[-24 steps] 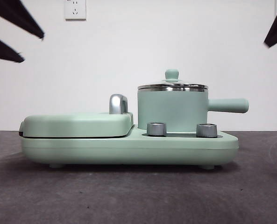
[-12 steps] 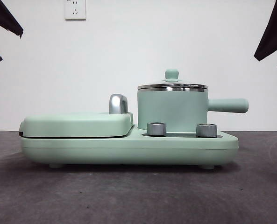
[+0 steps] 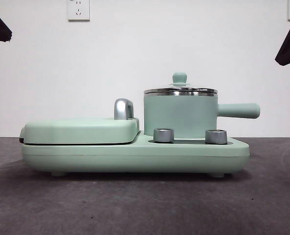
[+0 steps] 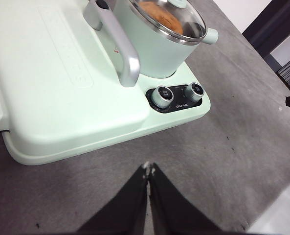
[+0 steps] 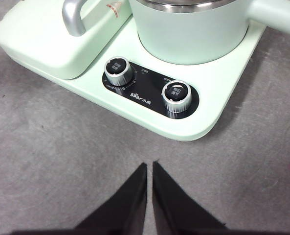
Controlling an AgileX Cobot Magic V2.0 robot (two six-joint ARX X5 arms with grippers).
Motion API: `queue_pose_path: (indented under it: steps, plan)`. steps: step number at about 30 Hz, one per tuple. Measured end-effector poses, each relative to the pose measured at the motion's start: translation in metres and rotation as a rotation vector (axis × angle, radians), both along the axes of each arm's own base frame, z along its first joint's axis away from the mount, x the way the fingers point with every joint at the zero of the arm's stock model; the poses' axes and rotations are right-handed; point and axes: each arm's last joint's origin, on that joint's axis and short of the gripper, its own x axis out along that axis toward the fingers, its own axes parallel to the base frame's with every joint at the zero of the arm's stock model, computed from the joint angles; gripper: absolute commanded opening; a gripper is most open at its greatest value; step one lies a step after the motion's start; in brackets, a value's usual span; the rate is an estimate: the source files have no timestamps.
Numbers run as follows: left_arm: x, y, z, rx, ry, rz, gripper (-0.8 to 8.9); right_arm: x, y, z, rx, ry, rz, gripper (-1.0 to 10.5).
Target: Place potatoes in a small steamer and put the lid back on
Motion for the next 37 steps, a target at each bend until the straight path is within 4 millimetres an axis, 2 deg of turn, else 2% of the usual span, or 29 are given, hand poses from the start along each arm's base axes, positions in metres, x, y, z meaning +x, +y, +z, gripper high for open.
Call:
queue_pose_path:
  steps: [7,10,12,14,18,21,26,28,37]
  plan:
    - [-0.001,0.001,0.001,0.007,-0.019,0.001,0.06,0.000,0.000,0.000,0.000,0.000,0.000,0.1]
    - [-0.005,0.007,-0.002,0.038,-0.138,0.037,0.06,0.000,0.000,0.000,0.000,0.000,0.000,0.1]
    - [-0.008,0.013,-0.013,0.057,-0.237,0.103,0.06,0.000,0.000,0.000,0.000,0.000,0.000,0.1]
    - [-0.012,0.022,-0.033,0.088,-0.322,0.218,0.06,0.000,0.000,0.000,0.000,0.000,0.000,0.1]
    - [-0.020,0.035,-0.066,0.158,-0.373,0.446,0.06,0.000,0.000,0.000,0.000,0.000,0.000,0.1]
    - [-0.023,0.042,-0.083,0.200,-0.394,0.579,0.06,0.000,0.000,0.000,0.000,0.000,0.000,0.1]
    - [-0.022,0.045,-0.108,0.225,-0.400,0.626,0.06,0.000,0.000,0.000,0.000,0.000,0.000,0.1]
    - [-0.020,0.045,-0.116,0.223,-0.399,0.626,0.06,0.000,0.000,0.000,0.000,0.000,0.000,0.1]
    - [-0.019,0.045,-0.117,0.219,-0.400,0.627,0.06,0.000,0.000,0.000,0.000,-0.001,0.000,0.1]
